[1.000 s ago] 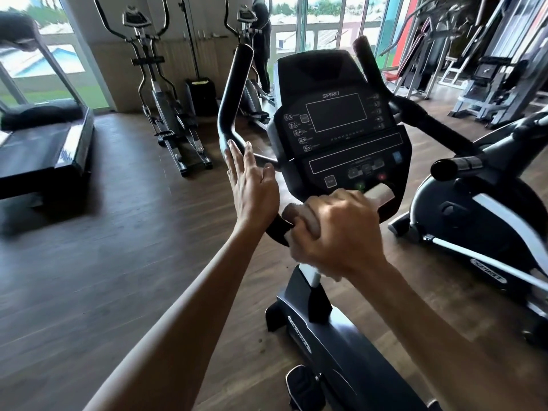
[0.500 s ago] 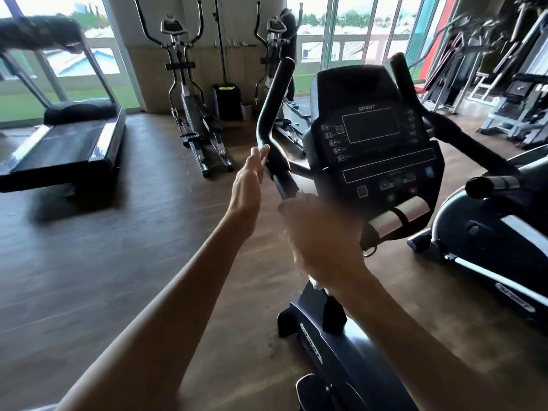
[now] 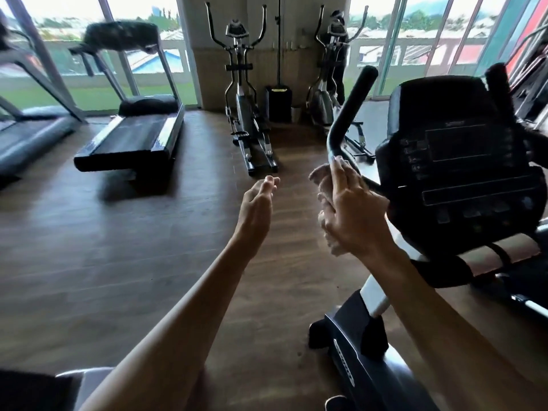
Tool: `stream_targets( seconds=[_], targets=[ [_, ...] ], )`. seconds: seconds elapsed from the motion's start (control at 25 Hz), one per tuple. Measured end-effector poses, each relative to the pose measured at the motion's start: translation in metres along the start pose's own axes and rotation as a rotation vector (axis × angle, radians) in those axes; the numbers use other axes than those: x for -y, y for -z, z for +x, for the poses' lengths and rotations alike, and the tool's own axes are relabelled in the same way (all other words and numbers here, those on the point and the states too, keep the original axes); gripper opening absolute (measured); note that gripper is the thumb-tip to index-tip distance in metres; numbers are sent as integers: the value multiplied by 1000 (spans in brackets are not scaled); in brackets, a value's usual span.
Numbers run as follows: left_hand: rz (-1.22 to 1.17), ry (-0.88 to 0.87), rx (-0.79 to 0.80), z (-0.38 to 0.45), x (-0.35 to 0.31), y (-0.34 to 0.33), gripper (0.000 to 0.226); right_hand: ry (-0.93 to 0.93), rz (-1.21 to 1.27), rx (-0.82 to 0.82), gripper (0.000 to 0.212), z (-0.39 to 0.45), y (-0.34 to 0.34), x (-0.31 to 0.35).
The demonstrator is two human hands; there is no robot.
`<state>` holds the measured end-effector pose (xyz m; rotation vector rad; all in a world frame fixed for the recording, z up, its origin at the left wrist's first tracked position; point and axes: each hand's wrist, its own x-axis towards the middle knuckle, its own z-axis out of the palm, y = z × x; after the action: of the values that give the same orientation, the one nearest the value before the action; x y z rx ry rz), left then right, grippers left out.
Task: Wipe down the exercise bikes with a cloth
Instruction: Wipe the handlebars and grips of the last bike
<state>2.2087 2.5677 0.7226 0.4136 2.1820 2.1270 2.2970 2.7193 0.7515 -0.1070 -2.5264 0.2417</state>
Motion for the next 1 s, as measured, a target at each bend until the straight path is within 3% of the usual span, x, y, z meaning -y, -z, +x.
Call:
stream_targets(
  seconds=[0.16, 0.4, 0.64, 1.0],
  targets=[
    [156, 37, -18, 37, 16, 36, 22, 55, 304, 142, 74, 38, -33, 24],
    [546, 109, 79, 147, 59, 95, 18, -81, 405, 361, 69, 123, -142, 33],
    [967, 56, 197, 262, 73, 115, 24, -247, 442, 394, 49, 206, -208, 17],
    [1104, -49, 456, 467, 102, 60, 27, -397, 477, 301, 41, 323, -303, -78]
  ],
)
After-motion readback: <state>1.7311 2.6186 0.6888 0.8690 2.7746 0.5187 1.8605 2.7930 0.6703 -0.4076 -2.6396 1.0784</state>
